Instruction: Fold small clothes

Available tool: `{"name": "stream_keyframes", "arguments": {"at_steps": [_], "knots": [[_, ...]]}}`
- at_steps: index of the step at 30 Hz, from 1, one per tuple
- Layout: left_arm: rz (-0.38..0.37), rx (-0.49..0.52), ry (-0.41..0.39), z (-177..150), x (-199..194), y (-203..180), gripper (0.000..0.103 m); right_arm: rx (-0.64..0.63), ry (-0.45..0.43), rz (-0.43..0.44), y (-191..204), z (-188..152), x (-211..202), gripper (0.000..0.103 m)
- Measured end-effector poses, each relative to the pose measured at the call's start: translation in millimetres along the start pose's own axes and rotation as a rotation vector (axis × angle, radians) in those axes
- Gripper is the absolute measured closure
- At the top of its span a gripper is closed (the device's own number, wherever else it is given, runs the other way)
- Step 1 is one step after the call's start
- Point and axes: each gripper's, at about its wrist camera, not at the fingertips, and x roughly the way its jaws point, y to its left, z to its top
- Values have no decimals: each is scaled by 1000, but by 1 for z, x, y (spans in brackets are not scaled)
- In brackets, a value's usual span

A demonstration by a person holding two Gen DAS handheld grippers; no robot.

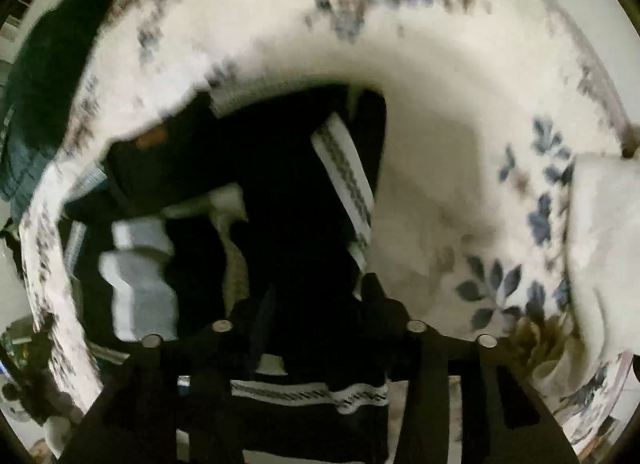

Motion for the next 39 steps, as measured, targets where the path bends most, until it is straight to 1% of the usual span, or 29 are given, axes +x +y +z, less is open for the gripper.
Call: {"name": "stream_keyframes", "arguments": {"at_steps": [1,3,6,7,8,11,12,13,14,15,16,17,19,20,21,22,23,24,26,28,29,31,32,33,34,36,37,38,39], "knots": [[-1,15,3,2,4,-3,1,-6,-28,16,8,2,-9,53],[-3,41,8,6,11,-7,1,-31,-39,74,28,8,-15,50],[2,79,22,11,29,-13,1,-116,26,136,61,24,11,50],[4,86,30,12,33,-14,1,-158,52,131,75,29,25,50],[6,91,45,12,39,-14,1,-207,78,101,90,34,42,50],[9,89,77,12,54,-13,1,-354,136,-27,121,45,86,51],[6,91,87,13,59,-12,1,-388,156,-51,126,45,96,56],[5,93,91,13,61,-12,1,-425,170,-72,132,46,106,80],[1,95,93,13,63,-12,1,-471,163,-101,138,46,110,96],[-2,98,94,13,64,-12,1,-494,140,-118,142,46,108,99],[-3,100,94,14,65,-12,1,-498,94,-133,144,48,102,102],[-7,100,94,14,66,-11,1,-477,59,-139,143,52,96,102],[-8,97,98,16,68,-10,1,-385,9,-162,133,65,87,103],[-5,95,103,17,68,-10,1,-351,-5,-183,127,70,85,102],[-9,91,110,18,67,-9,1,-308,19,-171,119,76,84,99],[-14,88,111,19,64,-8,1,-242,71,-126,108,80,82,88],[-18,84,99,20,57,-6,1,-181,88,-83,96,81,74,78],[-24,82,94,20,51,-4,1,-104,61,-40,80,77,56,76],[-53,64,91,19,38,1,1,3,14,7,51,62,26,76],[-99,20,119,17,28,7,1,134,14,53,19,37,4,76],[-121,-2,135,16,26,7,1,196,36,94,4,23,1,76],[-205,-82,201,12,26,12,1,303,77,144,-19,-6,8,76],[-272,-144,258,8,31,13,2,352,93,175,-30,-16,13,76],[-310,-181,289,5,35,13,4,401,110,199,-36,-24,23,76],[-341,-212,308,2,39,12,7,453,122,222,-43,-32,33,75],[-406,-267,343,-3,52,8,26,529,144,302,-48,-45,54,75],[-418,-272,360,-5,59,3,55,559,151,340,-48,-48,63,75],[-417,-271,375,-6,62,-2,86,575,151,356,-48,-51,72,75],[-411,-272,392,-6,68,-6,89,594,146,356,-52,-54,74,75]]}}
